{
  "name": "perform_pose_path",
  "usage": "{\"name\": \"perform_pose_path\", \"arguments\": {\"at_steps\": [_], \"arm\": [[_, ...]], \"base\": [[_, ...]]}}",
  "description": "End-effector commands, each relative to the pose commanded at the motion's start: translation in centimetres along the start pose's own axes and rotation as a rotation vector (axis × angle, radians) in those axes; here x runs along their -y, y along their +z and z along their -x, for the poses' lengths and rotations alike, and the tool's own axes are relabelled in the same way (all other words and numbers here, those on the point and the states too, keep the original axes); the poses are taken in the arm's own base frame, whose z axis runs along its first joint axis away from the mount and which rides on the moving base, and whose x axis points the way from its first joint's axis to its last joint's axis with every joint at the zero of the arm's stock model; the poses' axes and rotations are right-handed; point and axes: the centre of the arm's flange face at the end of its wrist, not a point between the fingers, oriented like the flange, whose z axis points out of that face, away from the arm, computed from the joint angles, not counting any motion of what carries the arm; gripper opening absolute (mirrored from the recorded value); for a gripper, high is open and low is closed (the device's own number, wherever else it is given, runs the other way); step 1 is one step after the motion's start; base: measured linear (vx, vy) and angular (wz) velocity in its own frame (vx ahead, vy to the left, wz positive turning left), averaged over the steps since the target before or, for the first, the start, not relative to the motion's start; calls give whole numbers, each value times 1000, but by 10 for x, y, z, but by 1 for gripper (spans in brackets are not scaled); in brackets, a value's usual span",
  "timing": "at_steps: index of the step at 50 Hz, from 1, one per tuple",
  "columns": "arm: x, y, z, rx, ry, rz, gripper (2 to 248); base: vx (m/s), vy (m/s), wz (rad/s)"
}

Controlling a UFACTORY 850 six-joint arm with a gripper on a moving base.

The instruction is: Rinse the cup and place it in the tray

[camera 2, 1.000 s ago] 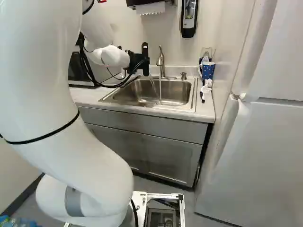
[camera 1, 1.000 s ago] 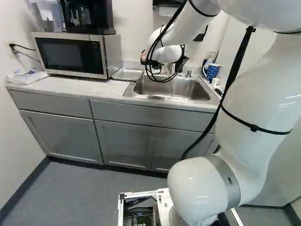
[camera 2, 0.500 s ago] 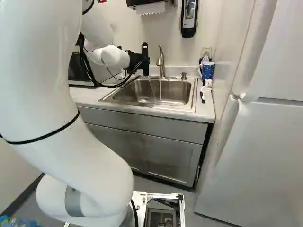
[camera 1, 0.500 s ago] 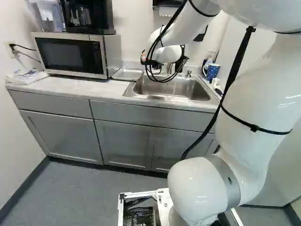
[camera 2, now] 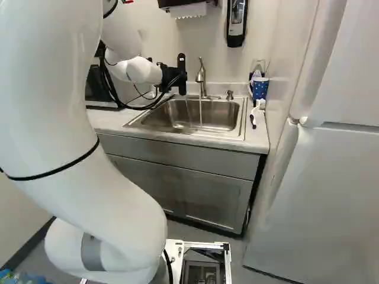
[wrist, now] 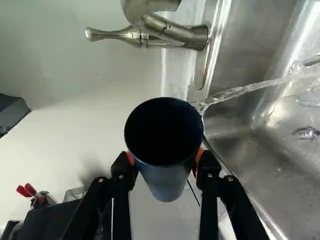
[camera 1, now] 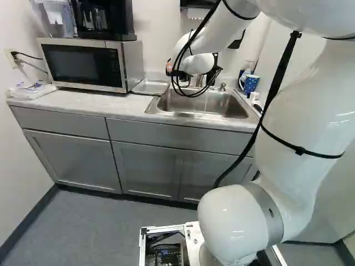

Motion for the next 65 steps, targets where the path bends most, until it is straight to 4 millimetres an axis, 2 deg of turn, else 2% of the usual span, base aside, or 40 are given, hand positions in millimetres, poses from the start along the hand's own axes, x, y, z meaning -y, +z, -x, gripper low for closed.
{"name": "perform_pose_path", "arguments": {"at_steps": [6, 65], "arm": [[0, 0, 0, 0, 58, 0, 124], [0, 0, 0, 0, 58, 0, 124]], "base": [[0, 0, 0], [0, 0, 0]]}}
